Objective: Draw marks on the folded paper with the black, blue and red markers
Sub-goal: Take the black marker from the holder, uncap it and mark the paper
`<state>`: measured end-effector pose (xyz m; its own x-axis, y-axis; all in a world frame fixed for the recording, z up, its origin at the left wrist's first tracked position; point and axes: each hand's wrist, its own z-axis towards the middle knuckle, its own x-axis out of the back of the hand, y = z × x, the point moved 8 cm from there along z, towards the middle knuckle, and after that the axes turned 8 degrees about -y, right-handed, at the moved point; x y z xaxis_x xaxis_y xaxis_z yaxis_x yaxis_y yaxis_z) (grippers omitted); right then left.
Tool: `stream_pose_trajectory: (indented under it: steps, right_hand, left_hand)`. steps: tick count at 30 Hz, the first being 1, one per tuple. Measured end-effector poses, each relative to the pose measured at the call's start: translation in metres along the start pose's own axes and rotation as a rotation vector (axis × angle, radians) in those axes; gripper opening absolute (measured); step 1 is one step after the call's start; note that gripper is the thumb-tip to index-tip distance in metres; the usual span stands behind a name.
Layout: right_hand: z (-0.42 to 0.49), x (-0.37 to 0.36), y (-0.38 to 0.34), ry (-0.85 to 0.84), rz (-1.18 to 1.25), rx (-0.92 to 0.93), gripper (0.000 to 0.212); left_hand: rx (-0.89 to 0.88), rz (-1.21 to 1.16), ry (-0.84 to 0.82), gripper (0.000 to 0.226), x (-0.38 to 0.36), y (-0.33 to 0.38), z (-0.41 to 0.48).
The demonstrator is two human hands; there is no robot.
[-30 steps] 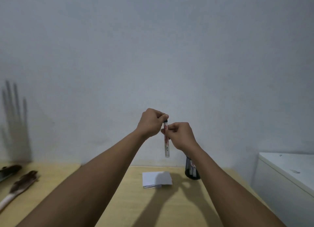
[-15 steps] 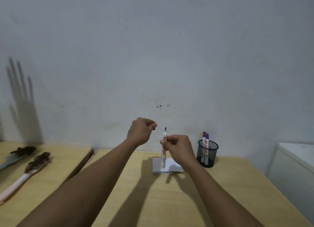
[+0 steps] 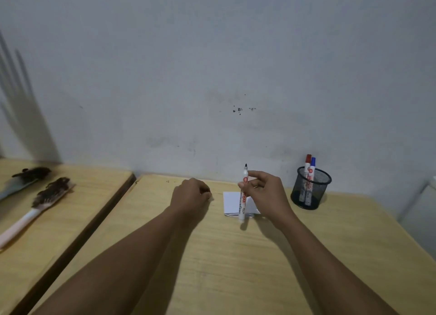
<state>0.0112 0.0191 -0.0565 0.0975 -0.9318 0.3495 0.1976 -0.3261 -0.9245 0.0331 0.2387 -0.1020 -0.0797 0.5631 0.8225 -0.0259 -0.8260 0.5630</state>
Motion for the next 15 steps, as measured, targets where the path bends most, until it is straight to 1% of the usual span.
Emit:
stream_pose_trajectory:
  steps: [5, 6, 8, 9, 10, 11, 12, 13, 14, 15]
  right_hand:
    - [0.004, 0.003, 0.007, -0.001, -0.005, -0.001, 0.053]
    - [0.004, 0.005, 0.008, 0.005, 0.001, -0.005, 0.054]
    - [0.004, 0.012, 0.01, 0.022, 0.014, -0.014, 0.055]
    - [0.003, 0.015, 0.01, 0.032, 0.018, -0.018, 0.056]
    - [0.002, 0.019, 0.01, 0.043, 0.018, -0.021, 0.056]
    - [0.001, 0.023, 0.009, 0.052, 0.018, -0.022, 0.056]
    - [-0.001, 0.027, 0.009, 0.061, 0.018, -0.022, 0.056]
    - [-0.002, 0.03, 0.008, 0.067, 0.017, -0.022, 0.056]
    - [-0.004, 0.033, 0.008, 0.072, 0.011, -0.024, 0.056]
    - [-0.006, 0.035, 0.007, 0.076, 0.001, -0.025, 0.056]
  left_hand:
    - [-0.007, 0.012, -0.036, 0.013, -0.012, -0.008, 0.005]
    - [-0.005, 0.011, -0.039, 0.018, -0.013, -0.009, 0.006]
    - [0.005, 0.006, -0.019, 0.037, -0.016, -0.012, 0.003]
    - [-0.01, 0.021, 0.033, 0.045, -0.014, -0.01, -0.002]
    - [-0.063, 0.071, 0.129, 0.049, -0.008, -0.003, -0.009]
    - [-0.155, 0.165, 0.23, 0.049, -0.004, 0.009, -0.018]
    - [-0.259, 0.271, 0.294, 0.049, -0.004, 0.024, -0.026]
    - [-0.35, 0.356, 0.298, 0.051, -0.007, 0.039, -0.032]
    - [-0.386, 0.415, 0.224, 0.058, -0.014, 0.047, -0.03]
    - [-0.382, 0.459, 0.115, 0.068, -0.022, 0.052, -0.025]
